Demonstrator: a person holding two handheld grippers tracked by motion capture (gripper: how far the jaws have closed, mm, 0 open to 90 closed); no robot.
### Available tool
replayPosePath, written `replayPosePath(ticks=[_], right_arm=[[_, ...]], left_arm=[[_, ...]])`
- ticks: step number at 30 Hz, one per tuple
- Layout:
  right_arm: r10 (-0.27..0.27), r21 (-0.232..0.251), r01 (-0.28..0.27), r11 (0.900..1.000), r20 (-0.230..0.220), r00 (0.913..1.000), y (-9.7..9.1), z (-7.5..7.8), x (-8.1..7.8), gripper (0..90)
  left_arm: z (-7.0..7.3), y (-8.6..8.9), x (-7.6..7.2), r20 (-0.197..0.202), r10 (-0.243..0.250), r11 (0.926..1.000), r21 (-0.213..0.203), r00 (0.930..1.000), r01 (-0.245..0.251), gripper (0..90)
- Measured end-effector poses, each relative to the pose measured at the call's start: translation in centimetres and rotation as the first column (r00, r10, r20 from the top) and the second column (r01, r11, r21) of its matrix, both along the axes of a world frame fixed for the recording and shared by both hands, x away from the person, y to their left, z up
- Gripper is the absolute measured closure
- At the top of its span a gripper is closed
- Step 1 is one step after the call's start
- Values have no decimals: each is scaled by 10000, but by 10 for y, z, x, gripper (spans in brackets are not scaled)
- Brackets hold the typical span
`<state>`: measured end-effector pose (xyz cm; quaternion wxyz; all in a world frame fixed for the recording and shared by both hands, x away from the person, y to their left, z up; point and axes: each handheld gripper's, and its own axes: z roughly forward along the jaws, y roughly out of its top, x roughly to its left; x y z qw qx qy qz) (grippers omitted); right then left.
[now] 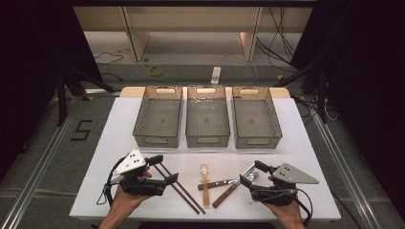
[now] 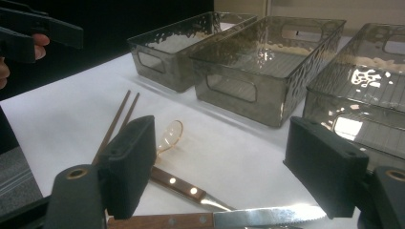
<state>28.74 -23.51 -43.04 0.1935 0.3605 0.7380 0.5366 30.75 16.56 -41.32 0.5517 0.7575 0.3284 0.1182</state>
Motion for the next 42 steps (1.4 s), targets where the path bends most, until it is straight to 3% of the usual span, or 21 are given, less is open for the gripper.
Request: replayPosePath(ticks=[11,21,25,28,35,36,37,39,42], right_arm=[[-26,39,27,10000,-104,9999,-1,0,1,268],[-84,43,84,10000,-143,9999,-2,-1,2,272],[-108,114,110,9999,-172,9998,-2,-1,2,272],[-100,141,102,9998,-156,9998,-3,0,2,271],[-50,98,51,9999,-129,9999,-3,0,2,245],[-40,106,42,9999,-134,9999,-3,0,2,242],[-36,109,37,9999,-133,9999,-3,0,2,238],[-19,141,21,9999,-146,9999,-2,0,2,230],[-7,150,9,9999,-123,9999,-2,1,2,223]], left_arm=[[4,-1,1,-66,-188,9998,-118,9998,187,156],[10,-7,6,-94,-420,9982,425,9991,423,157],[14,-13,7,55,-509,9937,1005,9987,501,157],[15,-15,9,48,-570,9924,1091,9984,561,157],[15,-20,16,-253,-767,9767,1991,9967,802,157],[14,-22,18,-482,-909,9673,2331,9947,997,157],[14,-22,18,-482,-909,9673,2331,9947,997,157],[13,-26,21,-670,-1008,9559,2700,9927,1153,157],[13,-30,25,-755,-1052,9481,2932,9916,1229,157]])
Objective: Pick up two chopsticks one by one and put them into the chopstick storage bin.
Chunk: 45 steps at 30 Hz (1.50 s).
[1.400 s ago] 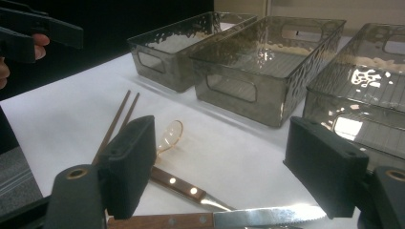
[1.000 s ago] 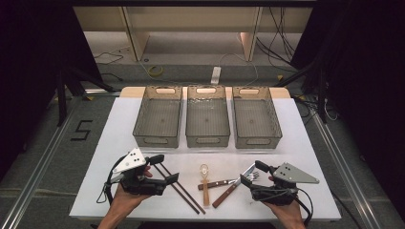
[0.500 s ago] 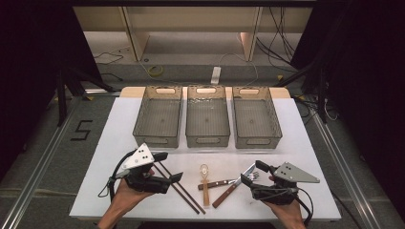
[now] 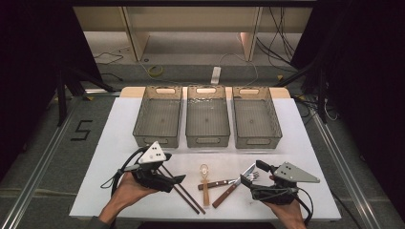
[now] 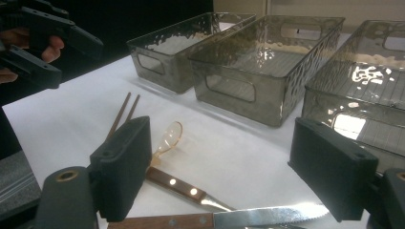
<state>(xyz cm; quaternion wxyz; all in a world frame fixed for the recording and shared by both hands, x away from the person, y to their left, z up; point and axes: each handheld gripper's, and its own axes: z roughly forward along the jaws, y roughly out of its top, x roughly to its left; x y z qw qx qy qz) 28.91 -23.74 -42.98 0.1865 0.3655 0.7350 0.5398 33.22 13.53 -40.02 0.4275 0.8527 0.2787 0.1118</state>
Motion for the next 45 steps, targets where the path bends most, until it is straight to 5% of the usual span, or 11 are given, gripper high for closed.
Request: replayPosePath(ticks=[11,18,19,22,24,28,29,31,36,42,45], right_arm=[[53,-159,-54,9999,-42,10000,2,-1,0,193],[95,-206,-96,9997,-45,9999,3,-1,0,194],[136,-227,-138,9996,-96,9999,3,-1,0,194],[201,-271,-204,9994,-97,9998,4,0,0,196],[218,-311,-221,9993,-105,9997,4,0,-1,197],[236,-353,-240,9991,-118,9997,5,0,-1,197],[241,-324,-244,9992,-104,9997,5,0,-1,198],[248,-327,-252,9991,-123,9996,5,0,-1,198],[316,-364,-321,9988,-150,9994,5,0,-1,202],[339,-438,-346,9984,-171,9993,6,-1,0,203],[346,-444,-355,9984,-199,9992,6,-1,0,204]], left_arm=[[-4,-12,19,-571,-847,9830,1583,9948,928,158],[3,-20,27,-901,-1487,9429,2874,9848,1686,173],[1,-20,26,-1200,-1724,9274,3146,9777,2022,176],[-4,-21,24,-1311,-1876,9121,3445,9735,2222,177],[-12,-22,23,-1647,-2190,8826,3868,9617,2672,177],[-19,-24,22,-1914,-2540,8585,4068,9481,3122,191],[-22,-25,21,-1931,-2749,8392,4299,9419,3330,204],[-23,-26,20,-1905,-2765,8330,4412,9420,3337,229],[-33,-28,21,-2083,-2929,7637,5363,9332,3594,283],[-41,-32,22,-2248,-2990,7387,5606,9274,3741,387],[-45,-33,24,-2444,-3187,7181,5683,9158,4016,440]])
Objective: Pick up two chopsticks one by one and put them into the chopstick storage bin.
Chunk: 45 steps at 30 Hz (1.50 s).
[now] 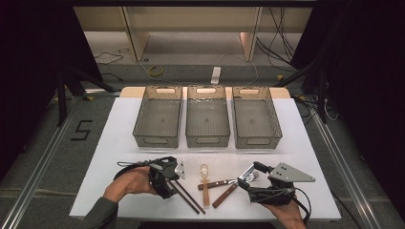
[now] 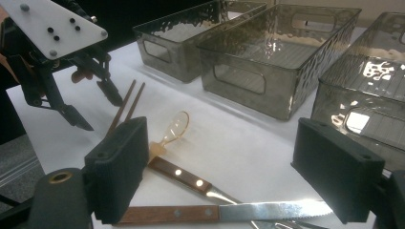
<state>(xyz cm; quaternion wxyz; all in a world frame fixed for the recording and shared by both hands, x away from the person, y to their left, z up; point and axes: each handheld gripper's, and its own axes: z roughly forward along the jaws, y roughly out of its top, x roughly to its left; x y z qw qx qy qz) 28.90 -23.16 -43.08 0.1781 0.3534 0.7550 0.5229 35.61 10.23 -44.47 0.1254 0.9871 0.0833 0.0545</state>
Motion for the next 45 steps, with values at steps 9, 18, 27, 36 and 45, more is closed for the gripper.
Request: replayPosePath(ticks=[9,18,27,36,45], right_arm=[[15,1,-15,10000,-45,10000,1,0,0,207],[88,-52,-88,9999,-69,9999,1,-1,0,210],[130,-71,-131,9999,-66,9999,2,-1,0,211],[157,-91,-158,9998,-84,9998,2,0,0,212],[257,-129,-258,9996,-99,9996,2,-1,0,213]], left_arm=[[-9,-2,5,-117,-303,9990,324,9995,307,505],[-13,-5,9,-278,-363,9985,391,9990,374,528],[-14,-6,8,-255,-832,9951,510,9962,844,547],[-14,-5,8,-511,-821,9926,859,9953,863,618],[-14,-5,3,-579,-1233,9815,1402,9907,1304,696]])
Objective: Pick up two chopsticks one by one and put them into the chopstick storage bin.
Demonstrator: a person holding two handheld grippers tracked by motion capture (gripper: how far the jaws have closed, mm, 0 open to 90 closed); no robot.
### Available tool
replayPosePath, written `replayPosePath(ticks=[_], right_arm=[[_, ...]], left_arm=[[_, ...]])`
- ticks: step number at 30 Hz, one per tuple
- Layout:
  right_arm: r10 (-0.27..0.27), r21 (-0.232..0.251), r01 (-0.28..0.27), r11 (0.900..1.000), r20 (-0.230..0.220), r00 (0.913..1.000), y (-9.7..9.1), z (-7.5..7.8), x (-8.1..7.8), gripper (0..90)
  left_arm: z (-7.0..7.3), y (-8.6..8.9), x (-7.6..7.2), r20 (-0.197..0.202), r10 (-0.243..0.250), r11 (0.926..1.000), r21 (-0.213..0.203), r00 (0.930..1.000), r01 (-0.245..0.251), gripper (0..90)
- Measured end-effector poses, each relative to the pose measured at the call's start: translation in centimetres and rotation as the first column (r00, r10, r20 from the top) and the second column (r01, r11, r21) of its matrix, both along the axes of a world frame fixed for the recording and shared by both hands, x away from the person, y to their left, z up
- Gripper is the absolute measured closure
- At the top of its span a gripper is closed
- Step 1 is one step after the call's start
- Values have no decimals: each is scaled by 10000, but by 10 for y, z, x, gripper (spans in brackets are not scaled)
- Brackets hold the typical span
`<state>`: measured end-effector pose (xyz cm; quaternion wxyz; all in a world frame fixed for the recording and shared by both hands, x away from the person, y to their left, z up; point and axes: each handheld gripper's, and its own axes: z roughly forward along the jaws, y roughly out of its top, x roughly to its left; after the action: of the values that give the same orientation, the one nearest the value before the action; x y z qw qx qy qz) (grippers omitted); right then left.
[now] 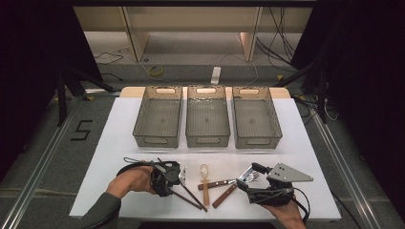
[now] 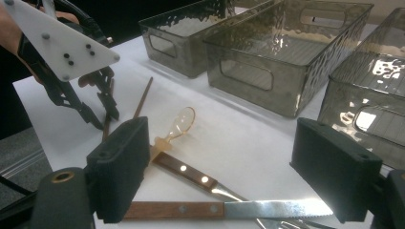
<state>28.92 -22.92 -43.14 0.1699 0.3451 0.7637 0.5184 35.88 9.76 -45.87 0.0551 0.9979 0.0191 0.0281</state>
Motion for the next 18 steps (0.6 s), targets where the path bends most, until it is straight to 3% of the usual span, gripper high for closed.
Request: replayPosePath(ticks=[9,18], right_arm=[[7,-71,-7,10000,-31,10000,0,0,1,213],[-2,-186,2,9998,-39,10000,1,-1,1,213]], left_arm=[[-1,2,-7,-34,-349,9992,168,9994,349,745],[0,4,-13,-17,-998,9942,409,9950,997,779]])
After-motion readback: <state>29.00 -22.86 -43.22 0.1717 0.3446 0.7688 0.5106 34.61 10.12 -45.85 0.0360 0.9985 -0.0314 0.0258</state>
